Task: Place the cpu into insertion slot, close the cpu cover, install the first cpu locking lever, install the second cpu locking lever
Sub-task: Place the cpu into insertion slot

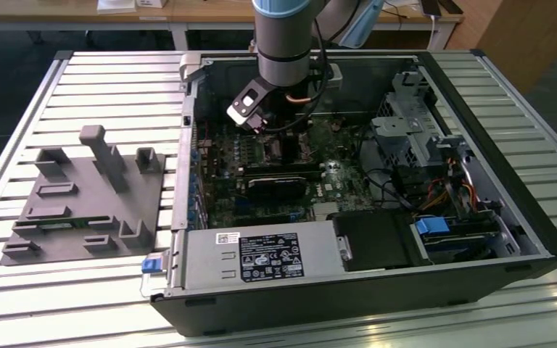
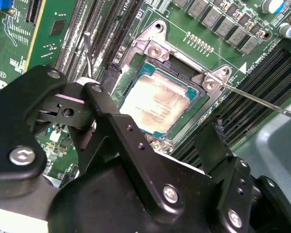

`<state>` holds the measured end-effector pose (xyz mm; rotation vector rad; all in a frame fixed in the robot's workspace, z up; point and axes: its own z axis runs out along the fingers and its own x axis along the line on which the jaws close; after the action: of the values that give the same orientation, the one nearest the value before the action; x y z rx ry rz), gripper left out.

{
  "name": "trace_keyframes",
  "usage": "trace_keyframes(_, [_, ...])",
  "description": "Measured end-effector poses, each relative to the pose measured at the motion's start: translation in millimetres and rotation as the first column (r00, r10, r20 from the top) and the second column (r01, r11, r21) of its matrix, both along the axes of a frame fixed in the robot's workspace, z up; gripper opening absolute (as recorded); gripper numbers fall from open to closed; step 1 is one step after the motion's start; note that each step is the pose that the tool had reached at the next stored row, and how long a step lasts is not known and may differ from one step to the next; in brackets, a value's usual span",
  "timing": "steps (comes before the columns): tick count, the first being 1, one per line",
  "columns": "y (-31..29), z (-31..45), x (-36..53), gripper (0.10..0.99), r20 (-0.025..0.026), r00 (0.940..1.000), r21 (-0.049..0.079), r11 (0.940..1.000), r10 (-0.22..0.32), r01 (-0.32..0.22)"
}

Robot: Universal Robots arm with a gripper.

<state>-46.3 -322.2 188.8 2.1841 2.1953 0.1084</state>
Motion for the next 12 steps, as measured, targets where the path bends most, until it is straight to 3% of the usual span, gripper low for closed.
trace_keyframes(3, [0.5,0.1,-0.1,0.898,-0.0001,1.0,0.0,1.0,0.0,0.0])
trace_keyframes(4, [0.8,0.1,0.0,0.831,0.0,1.0,0.0,1.0,0.0,0.0])
trace_keyframes(11, [2.1,0.3,-0.1,0.816,0.0,1.0,0.0,1.0,0.0,0.0])
trace_keyframes(12, [2.2,0.4,-0.1,0.745,-0.0001,1.0,0.0,1.0,0.0,0.0])
